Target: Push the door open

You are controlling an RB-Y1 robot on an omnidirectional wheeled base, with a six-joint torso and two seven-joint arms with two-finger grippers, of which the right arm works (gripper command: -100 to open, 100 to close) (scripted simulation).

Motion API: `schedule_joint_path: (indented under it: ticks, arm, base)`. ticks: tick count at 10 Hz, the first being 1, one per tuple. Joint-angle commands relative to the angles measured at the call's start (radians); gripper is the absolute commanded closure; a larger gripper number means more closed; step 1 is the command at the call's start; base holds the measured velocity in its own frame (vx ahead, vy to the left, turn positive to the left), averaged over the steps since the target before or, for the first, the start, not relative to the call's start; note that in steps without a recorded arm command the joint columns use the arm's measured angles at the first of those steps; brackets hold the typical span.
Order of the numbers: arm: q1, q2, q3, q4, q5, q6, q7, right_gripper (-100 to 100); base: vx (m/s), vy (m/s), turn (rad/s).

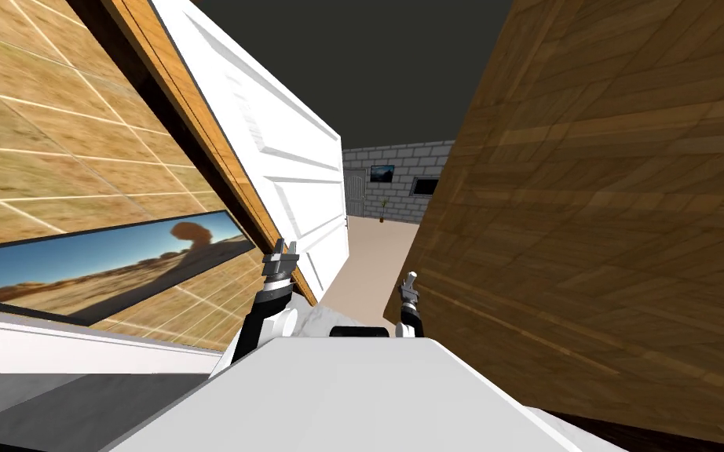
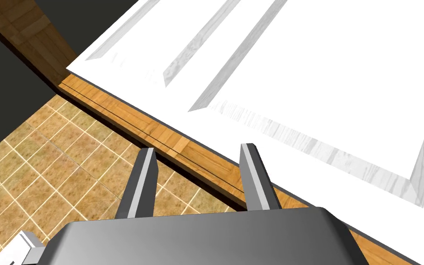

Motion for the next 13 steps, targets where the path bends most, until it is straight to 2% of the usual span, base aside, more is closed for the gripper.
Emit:
schedule_joint_path:
  ticks: [1,4,7,8,10,13]
  arm:
    - [-0.006,-0.025,-0.028,-0.002,-0.012,-0.007,0.005,100]
    - [-0.01,-0.03,-0.053,-0.002,-0.027,-0.006,0.012,100]
    - [-0.01,-0.03,-0.053,-0.002,-0.027,-0.006,0.012,100]
    - [-0.012,-0.031,-0.072,-0.001,-0.038,-0.005,0.017,100]
    - [-0.013,-0.031,-0.078,-0.001,-0.042,-0.005,0.019,100]
    - [-0.018,-0.027,-0.109,-0.001,-0.061,-0.003,0.027,100]
  base:
    - [0.164,-0.012,-0.044]
    - [0.12,0.001,-0.027]
    - [0.04,-0.001,-0.019]
    - [0.087,0.005,-0.038]
    - [0.108,0.0,-0.059]
    - [0.146,0.001,-0.052]
